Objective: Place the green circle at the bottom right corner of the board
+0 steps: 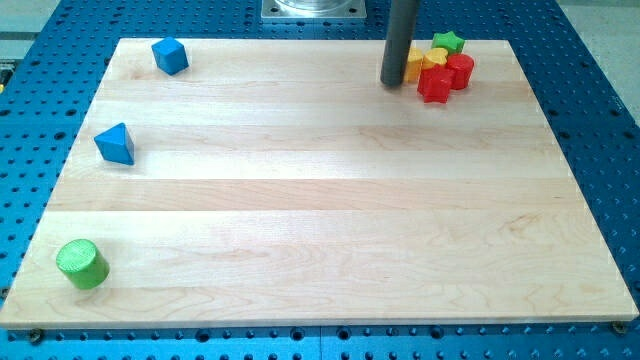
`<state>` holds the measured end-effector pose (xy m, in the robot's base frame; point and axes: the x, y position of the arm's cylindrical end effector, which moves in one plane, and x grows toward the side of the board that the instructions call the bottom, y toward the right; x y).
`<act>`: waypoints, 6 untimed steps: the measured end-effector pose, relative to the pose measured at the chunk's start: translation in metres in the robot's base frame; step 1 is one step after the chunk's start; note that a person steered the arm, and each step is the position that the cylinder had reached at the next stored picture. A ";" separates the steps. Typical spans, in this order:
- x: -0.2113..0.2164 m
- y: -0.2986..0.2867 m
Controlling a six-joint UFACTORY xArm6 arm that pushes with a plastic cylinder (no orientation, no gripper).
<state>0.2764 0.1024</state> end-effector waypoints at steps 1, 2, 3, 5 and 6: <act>-0.004 0.000; -0.004 0.000; -0.004 -0.002; -0.084 -0.087; -0.083 -0.141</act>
<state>0.1936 -0.0382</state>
